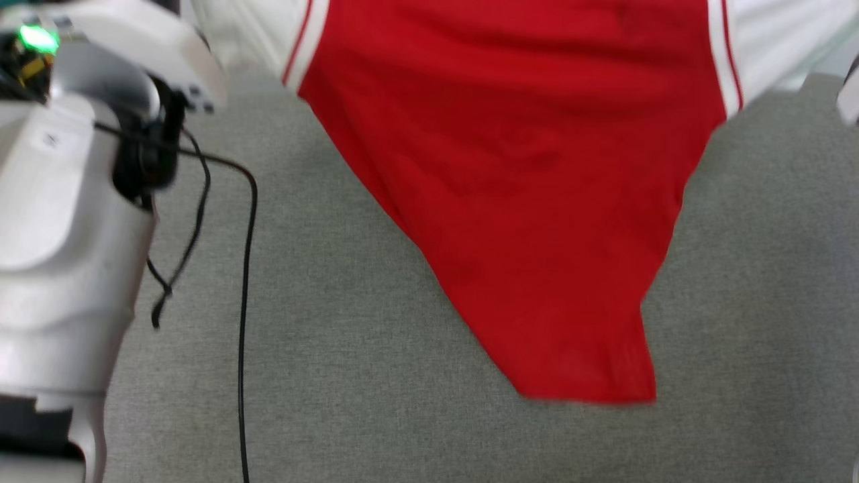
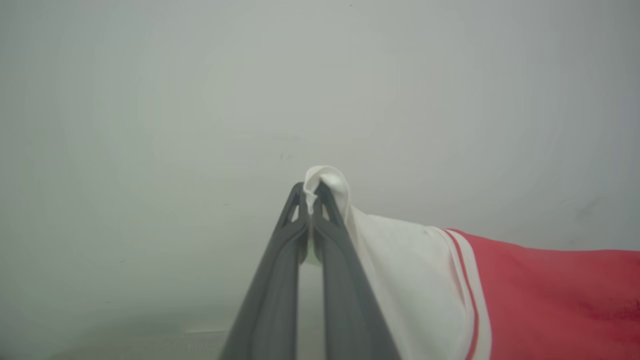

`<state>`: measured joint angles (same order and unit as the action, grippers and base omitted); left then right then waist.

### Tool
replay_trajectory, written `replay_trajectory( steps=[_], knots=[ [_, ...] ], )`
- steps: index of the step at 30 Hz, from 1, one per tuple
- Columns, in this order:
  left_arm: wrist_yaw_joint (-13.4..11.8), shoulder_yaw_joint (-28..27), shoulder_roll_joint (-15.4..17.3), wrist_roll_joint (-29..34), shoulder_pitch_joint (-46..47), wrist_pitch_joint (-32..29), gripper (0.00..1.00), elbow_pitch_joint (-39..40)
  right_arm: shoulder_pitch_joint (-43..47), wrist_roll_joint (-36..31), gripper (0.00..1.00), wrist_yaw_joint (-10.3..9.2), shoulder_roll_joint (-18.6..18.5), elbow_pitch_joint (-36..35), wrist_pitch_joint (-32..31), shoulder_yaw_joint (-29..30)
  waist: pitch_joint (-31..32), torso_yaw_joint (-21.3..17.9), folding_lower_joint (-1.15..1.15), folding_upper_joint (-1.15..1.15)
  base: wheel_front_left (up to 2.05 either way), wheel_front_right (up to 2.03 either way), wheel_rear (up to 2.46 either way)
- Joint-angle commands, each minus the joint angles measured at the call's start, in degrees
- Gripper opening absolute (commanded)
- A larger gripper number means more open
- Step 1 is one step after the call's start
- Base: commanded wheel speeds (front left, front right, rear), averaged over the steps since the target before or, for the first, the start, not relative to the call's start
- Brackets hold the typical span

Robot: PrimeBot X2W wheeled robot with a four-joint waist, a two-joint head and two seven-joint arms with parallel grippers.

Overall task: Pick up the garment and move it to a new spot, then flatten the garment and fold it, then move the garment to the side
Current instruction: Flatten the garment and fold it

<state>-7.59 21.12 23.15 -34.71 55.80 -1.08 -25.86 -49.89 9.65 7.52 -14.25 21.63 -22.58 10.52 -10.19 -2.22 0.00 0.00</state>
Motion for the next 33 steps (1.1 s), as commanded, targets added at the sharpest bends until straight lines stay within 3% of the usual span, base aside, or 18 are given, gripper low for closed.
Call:
replay_trajectory(
  steps=[1, 10, 19, 25, 33],
  knots=[
    [0.3, -0.26, -0.34, 0.3, 2.88, 0.99, 0.0, -1.42, -3.01, -0.47, 0.0, -0.06, 0.25, 0.85, 0.97, -0.36, -1.3, -0.09, 0.0, 0.0, 0.0, 0.0, 0.0],
    [2.38, -1.01, -1.77, 2.14, 20.45, 6.26, 0.0, -9.56, -21.82, -1.97, 0.0, -0.06, 1.77, 7.55, 7.83, -2.51, -7.85, -1.3, 0.0, 0.0, 0.0, 0.0, 0.0],
    [3.79, -2.01, -0.98, 3.01, 33.11, 9.17, 0.0, -12.86, -36.08, -1.26, 0.0, -0.06, 3.15, 13.25, 13.74, -3.16, -14.9, -2.64, 0.0, 0.0, 0.0, 0.0, 0.0],
    [5.21, -2.31, -1.08, 2.18, 35.79, 10.72, 0.0, -15.46, -39.74, -0.57, 0.0, -0.06, 3.3, 17.14, 16.38, -4.87, -19.59, -2.64, 0.0, 0.0, 0.0, 0.0, 0.0],
    [8.2, -2.84, -2.57, -0.63, 32.04, 12.67, 0.0, -21.72, -38.02, 1.69, 0.0, -0.06, 3.9, 24.34, 19.5, -7.91, -22.75, -2.04, 0.0, 0.0, 0.0, 0.0, 0.0]
  ],
)
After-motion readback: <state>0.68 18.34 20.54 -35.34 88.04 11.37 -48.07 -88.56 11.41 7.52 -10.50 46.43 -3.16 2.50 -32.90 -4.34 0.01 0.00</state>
